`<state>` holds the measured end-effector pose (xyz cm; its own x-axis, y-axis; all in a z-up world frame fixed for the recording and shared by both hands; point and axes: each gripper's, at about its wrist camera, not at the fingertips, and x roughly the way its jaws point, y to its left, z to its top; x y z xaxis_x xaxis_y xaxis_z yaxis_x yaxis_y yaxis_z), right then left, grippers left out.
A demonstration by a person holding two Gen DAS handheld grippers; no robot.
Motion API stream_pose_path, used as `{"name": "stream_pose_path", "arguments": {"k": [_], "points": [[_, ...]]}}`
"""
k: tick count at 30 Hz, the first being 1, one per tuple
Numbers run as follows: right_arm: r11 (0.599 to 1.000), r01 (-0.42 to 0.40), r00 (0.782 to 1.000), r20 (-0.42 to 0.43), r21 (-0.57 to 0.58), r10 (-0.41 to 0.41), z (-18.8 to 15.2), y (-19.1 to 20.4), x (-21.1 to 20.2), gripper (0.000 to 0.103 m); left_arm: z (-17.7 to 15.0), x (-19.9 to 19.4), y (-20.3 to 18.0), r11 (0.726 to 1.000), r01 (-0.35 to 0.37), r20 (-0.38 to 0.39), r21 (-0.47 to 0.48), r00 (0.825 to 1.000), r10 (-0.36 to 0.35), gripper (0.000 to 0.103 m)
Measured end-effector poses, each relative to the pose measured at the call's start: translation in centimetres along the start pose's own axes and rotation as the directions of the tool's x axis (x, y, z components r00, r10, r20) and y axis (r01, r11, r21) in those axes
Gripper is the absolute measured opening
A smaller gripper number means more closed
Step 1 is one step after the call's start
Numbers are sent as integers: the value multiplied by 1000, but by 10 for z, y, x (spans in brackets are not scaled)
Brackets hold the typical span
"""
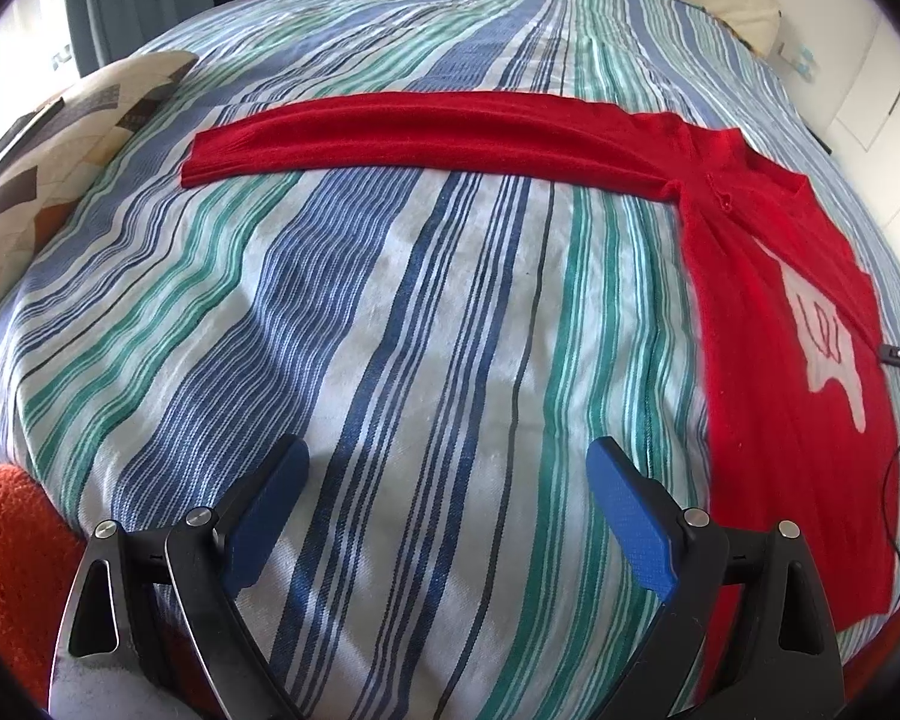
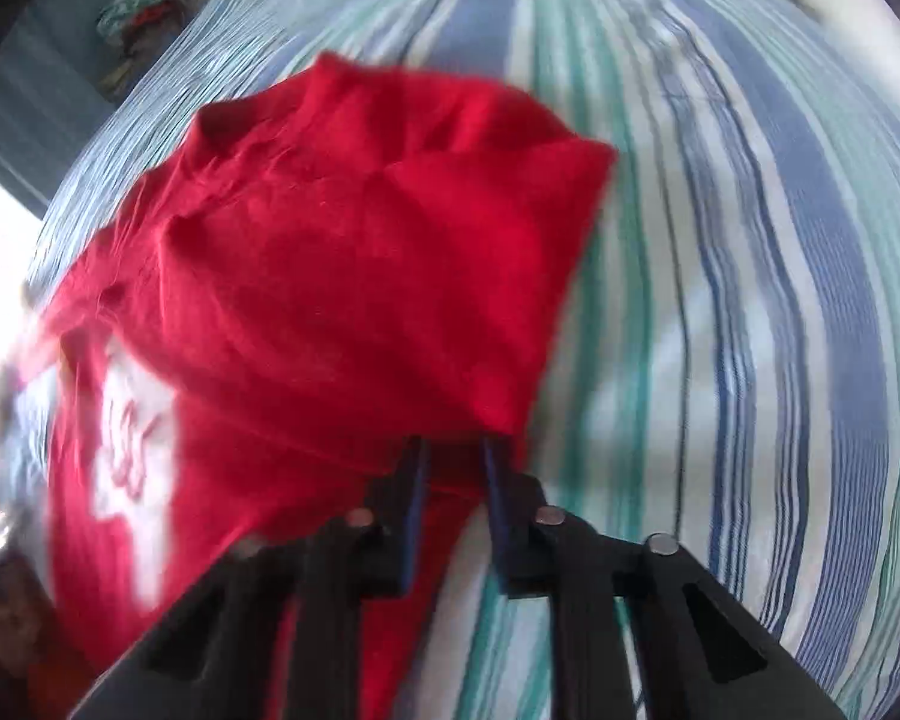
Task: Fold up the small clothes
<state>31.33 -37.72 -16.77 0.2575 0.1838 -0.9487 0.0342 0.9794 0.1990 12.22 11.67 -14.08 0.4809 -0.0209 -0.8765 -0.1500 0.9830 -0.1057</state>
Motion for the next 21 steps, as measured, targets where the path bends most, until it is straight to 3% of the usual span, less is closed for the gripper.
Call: {"name": "stream_pose_path", "arguments": {"k": [2,6,9,12,13,16,18,21], "points": [[998,54,998,41,19,-55,-3,-4,-17,18,1,2,2,1000,4,-2,-11,1000,-4,94],[997,-49,994,93,-62,55,-16,16,-51,20,2,5,-2,1000,-2,-6,1,1000,2,94],[985,-133,991,15,-113,135,-33,46,-34,38,-1,3,-6,999,-19,-5,31,1000,19,94],[983,-115,987,-125,-146,97,-75,56,-4,42,-4,2,-6,999,-26,-10,41,1000,27,96],[983,-91,989,-130,-162,70,-86,57,-3,43,-5,2,-5,999,-27,-12,39,1000,28,96],[982,-19,996,-87,-189,2,-110,59,-26,44,-4,5,-4,999,-34,-15,29,999,34,96],[975,48,999,8,-215,-48,-124,64,-58,50,-2,7,-3,999,-34,-15,20,999,35,96],[969,137,977,187,-207,-98,-152,74,-107,75,-2,7,-3,999,-34,-15,13,999,34,96]]}}
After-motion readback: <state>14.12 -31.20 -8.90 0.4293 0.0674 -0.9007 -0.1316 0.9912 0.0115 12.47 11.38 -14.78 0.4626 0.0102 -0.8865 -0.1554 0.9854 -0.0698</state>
